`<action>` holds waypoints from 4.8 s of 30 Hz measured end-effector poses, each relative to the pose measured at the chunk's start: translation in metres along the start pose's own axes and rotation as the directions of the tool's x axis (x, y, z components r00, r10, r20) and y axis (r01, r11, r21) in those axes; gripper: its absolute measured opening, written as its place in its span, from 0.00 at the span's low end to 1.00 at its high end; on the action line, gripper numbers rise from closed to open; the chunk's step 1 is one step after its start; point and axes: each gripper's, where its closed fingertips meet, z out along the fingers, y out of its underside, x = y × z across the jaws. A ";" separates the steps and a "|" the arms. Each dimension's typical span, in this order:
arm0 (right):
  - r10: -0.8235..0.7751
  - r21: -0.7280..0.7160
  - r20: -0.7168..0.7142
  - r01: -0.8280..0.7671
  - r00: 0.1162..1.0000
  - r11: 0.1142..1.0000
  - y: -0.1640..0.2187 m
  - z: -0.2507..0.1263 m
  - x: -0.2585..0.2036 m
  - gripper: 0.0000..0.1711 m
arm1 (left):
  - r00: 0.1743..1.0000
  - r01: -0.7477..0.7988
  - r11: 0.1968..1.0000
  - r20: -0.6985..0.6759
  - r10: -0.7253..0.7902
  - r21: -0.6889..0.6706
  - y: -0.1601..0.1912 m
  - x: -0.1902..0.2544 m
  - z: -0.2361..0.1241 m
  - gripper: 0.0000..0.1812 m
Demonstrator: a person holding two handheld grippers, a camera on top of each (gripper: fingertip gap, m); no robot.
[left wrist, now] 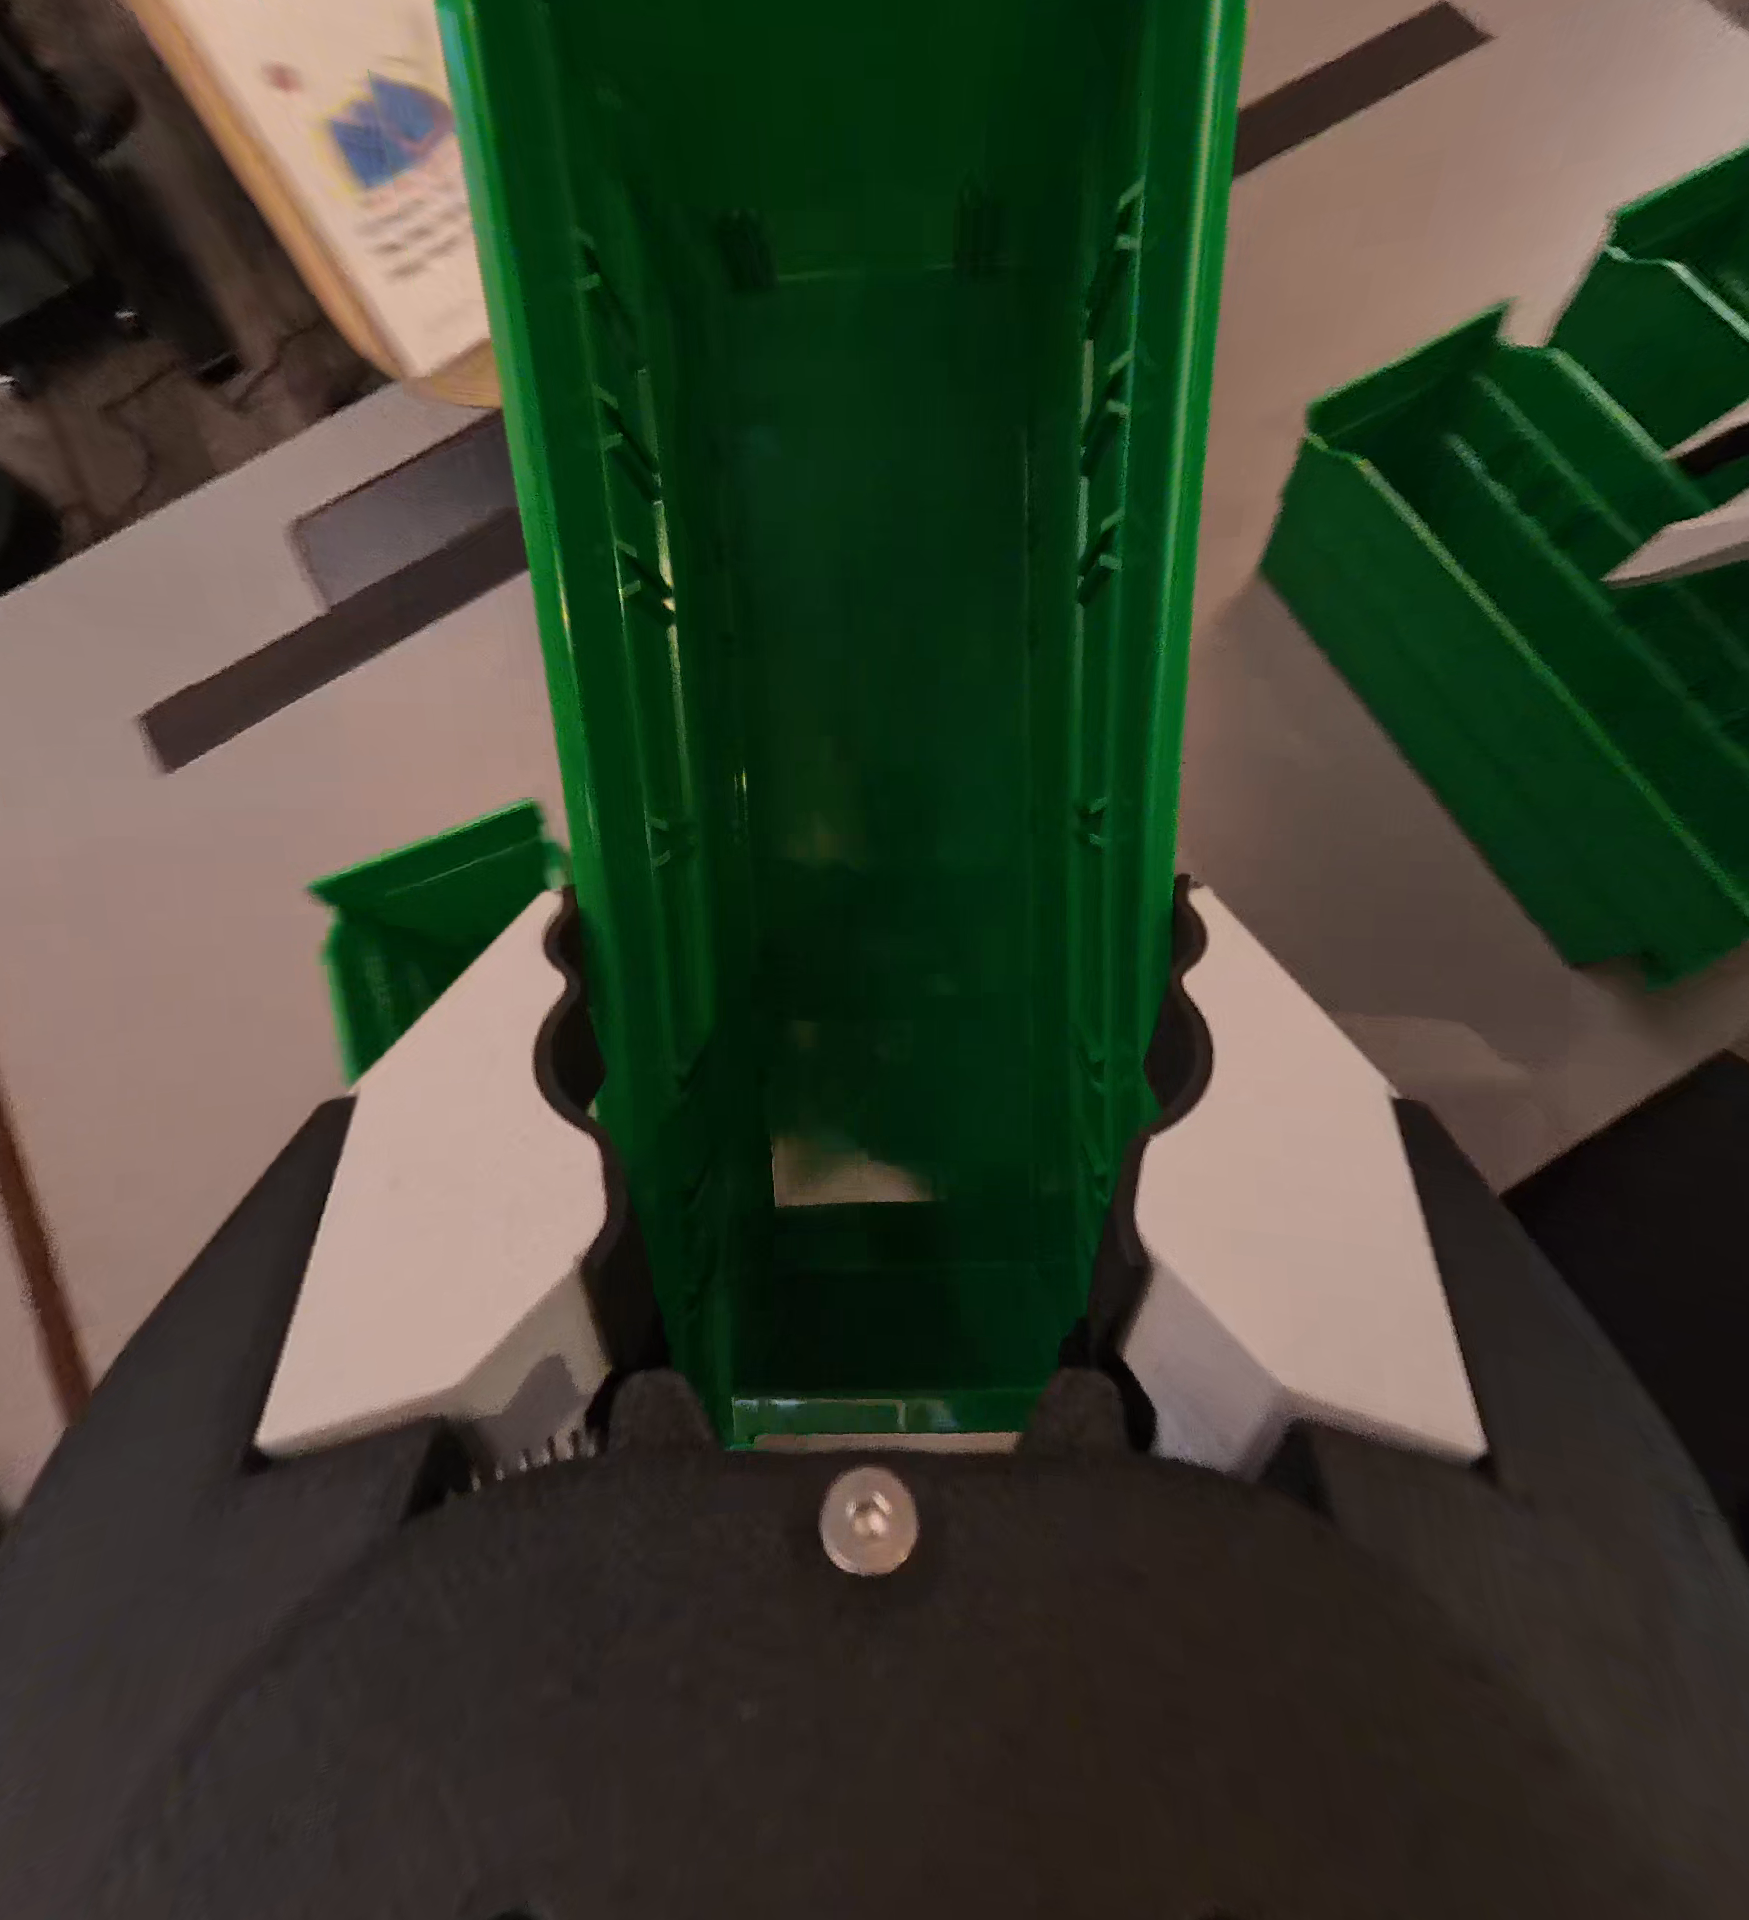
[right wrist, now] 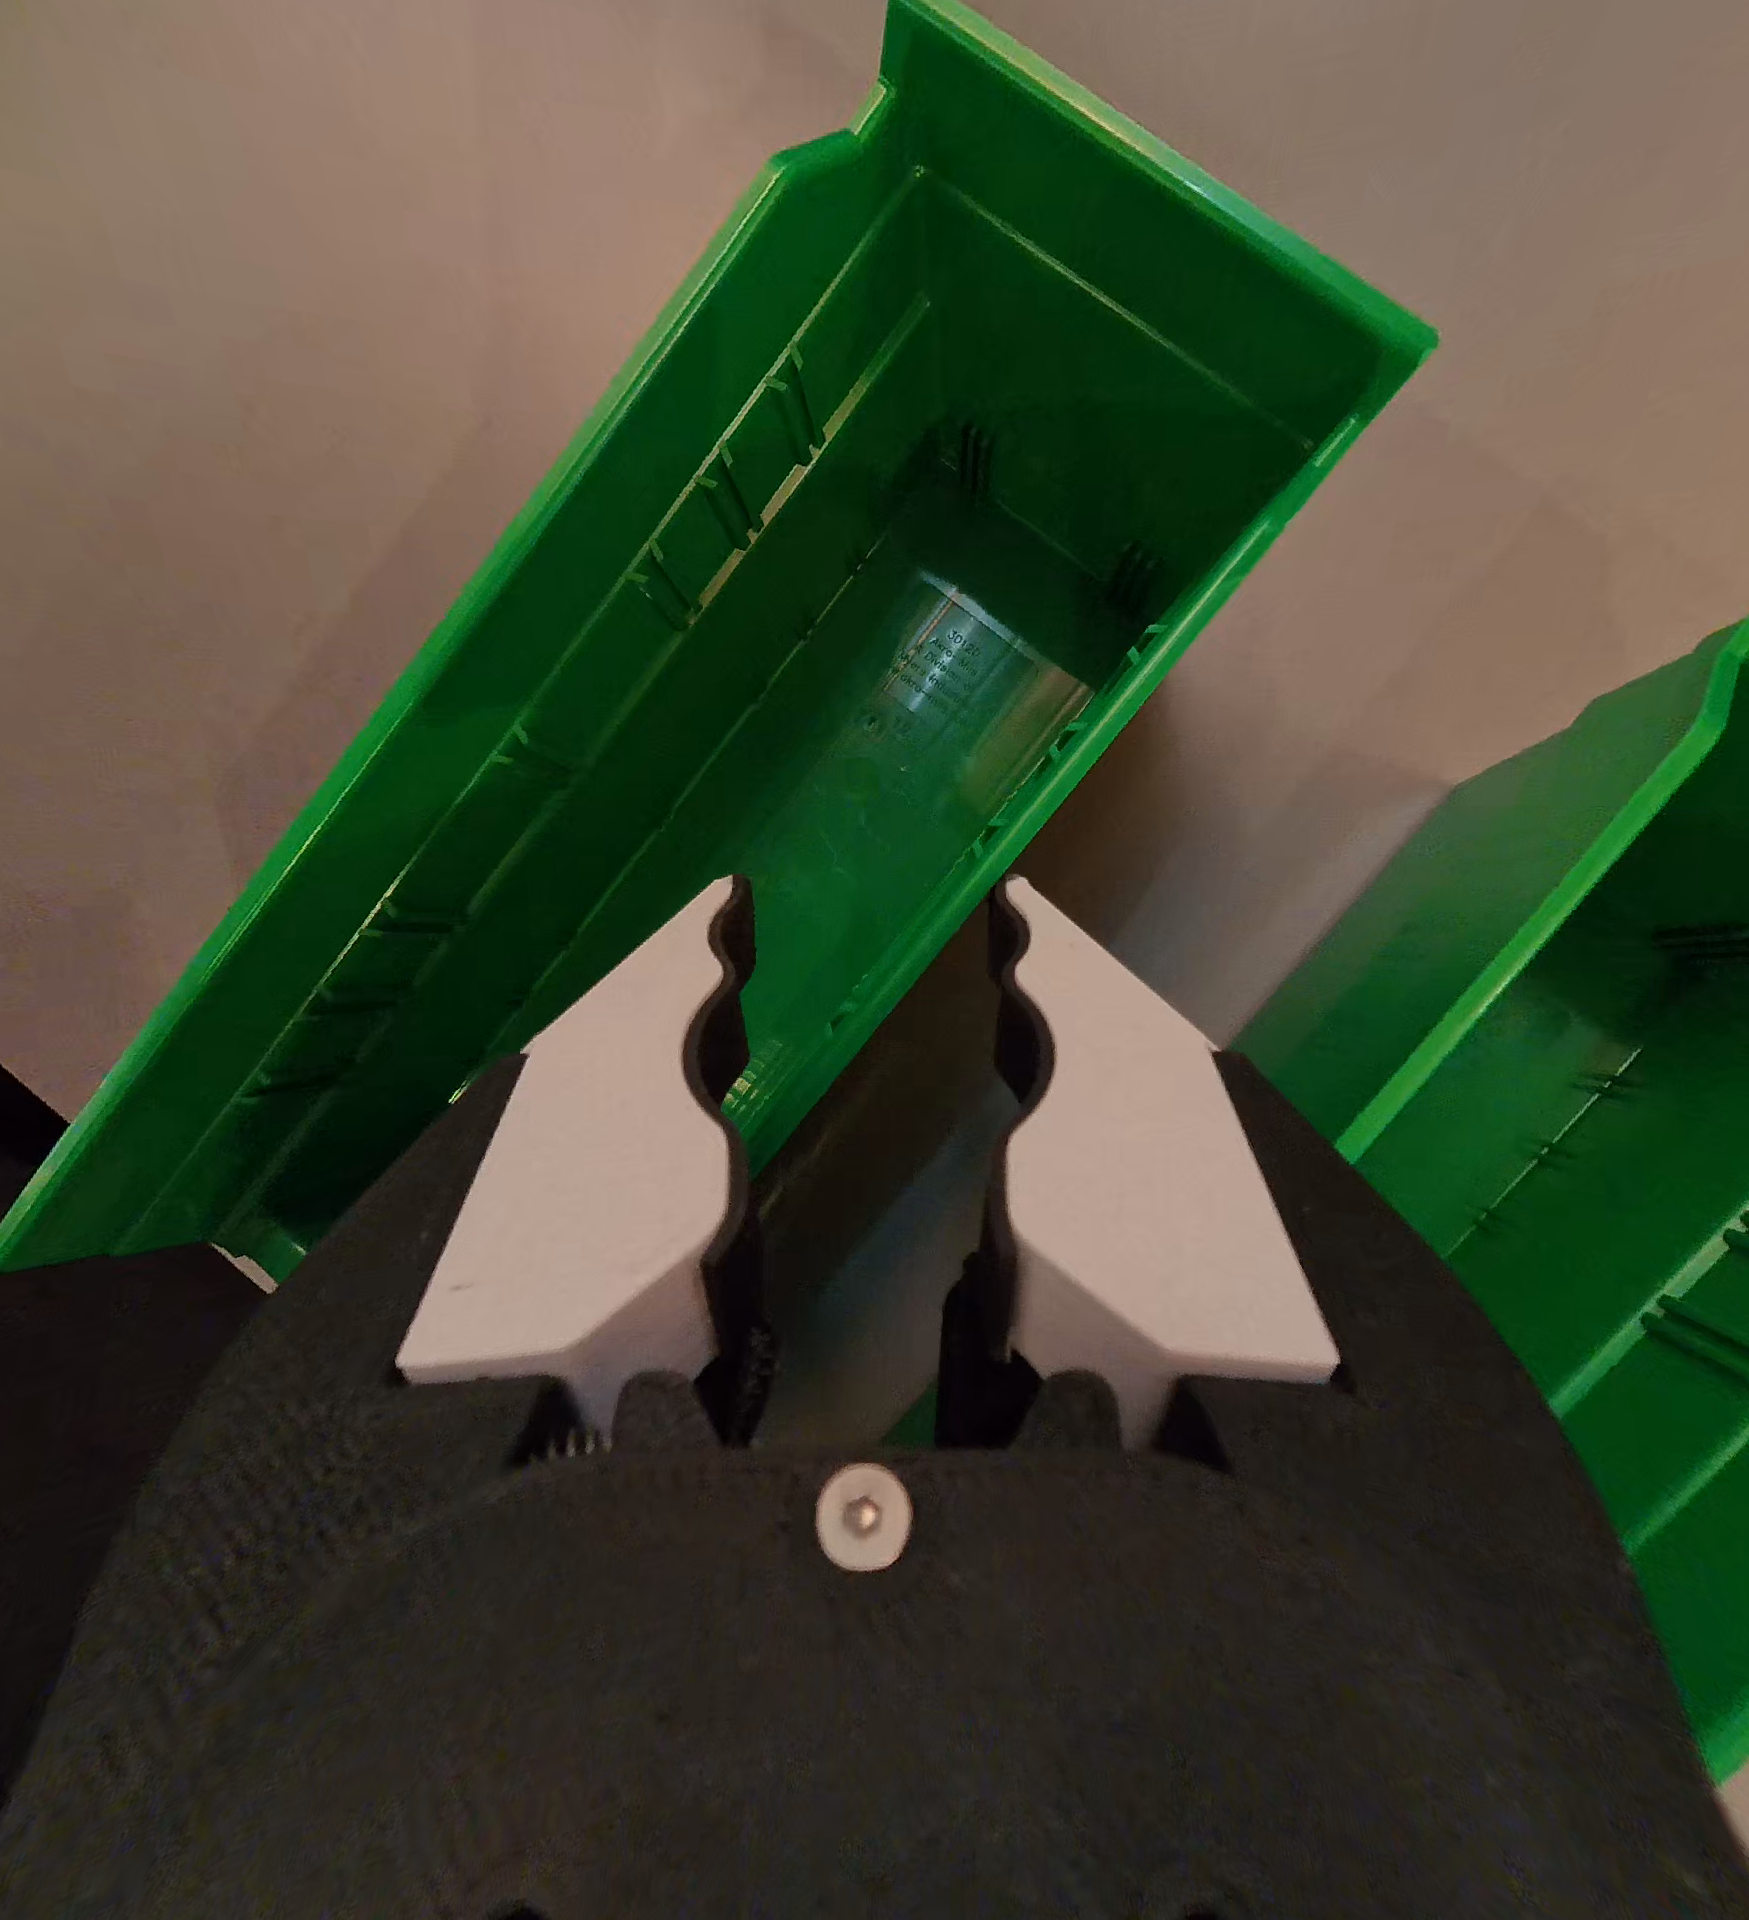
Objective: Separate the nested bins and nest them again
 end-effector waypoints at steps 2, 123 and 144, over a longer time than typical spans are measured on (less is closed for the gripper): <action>0.001 0.001 0.002 -0.001 1.000 1.000 0.000 0.000 0.000 0.26 | 0.998 -0.012 1.000 -0.067 0.011 -0.017 0.003 0.027 0.019 0.59; 0.007 -0.019 0.010 -0.006 1.000 1.000 0.004 0.001 0.000 0.26 | 0.899 0.436 0.855 0.083 -0.431 -0.281 0.228 -0.168 0.046 0.52; 0.020 -0.010 0.018 -0.020 1.000 1.000 0.005 0.001 0.002 0.26 | 0.891 0.417 0.870 -0.071 -0.448 -0.264 0.229 -0.140 0.074 0.37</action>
